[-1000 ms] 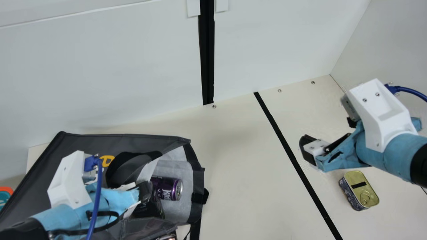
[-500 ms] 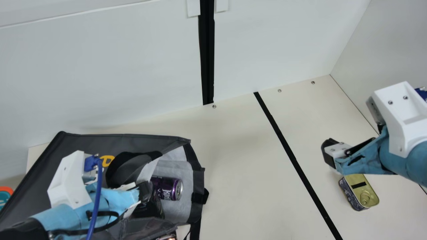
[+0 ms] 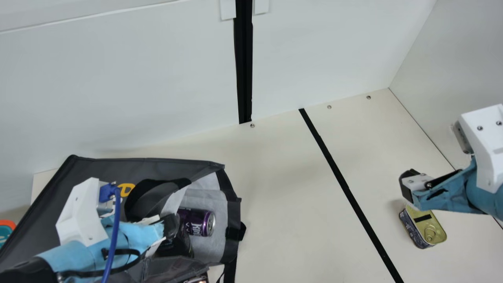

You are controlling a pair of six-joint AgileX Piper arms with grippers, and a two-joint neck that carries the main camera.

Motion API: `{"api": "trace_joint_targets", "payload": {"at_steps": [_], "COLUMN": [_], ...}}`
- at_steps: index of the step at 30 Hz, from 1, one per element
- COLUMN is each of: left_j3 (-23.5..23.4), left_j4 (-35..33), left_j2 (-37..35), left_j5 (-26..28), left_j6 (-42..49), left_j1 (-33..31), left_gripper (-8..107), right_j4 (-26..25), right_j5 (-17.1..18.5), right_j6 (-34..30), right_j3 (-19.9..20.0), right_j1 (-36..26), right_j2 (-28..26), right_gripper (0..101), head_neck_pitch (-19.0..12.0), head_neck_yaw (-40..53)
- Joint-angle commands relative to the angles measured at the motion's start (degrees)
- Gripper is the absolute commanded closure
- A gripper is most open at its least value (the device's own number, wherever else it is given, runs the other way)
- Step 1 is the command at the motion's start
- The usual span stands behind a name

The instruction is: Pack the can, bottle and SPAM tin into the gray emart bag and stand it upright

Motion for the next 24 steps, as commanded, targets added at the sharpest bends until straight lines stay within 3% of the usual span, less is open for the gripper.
{"api": "trace_joint_targets", "payload": {"at_steps": [1, 24], "left_j3": [0.0, 0.0], "left_j4": [0.0, 0.0], "left_j2": [0.0, 0.0], "left_j5": [0.0, 0.0], "left_j6": [0.0, 0.0], "left_j1": [0.0, 0.0], "left_gripper": [107, 107], "right_j4": [0.2, 2.4], "right_j5": [0.0, 0.0], "right_j6": [-0.5, -8.4], "right_j3": [0.2, 1.7], "right_j1": [-1.3, -12.5], "right_j2": [-0.1, -1.0], "right_gripper": [6, 6], "head_neck_pitch": [-1.3, -1.3], "head_neck_yaw": [-0.1, -0.1]}}
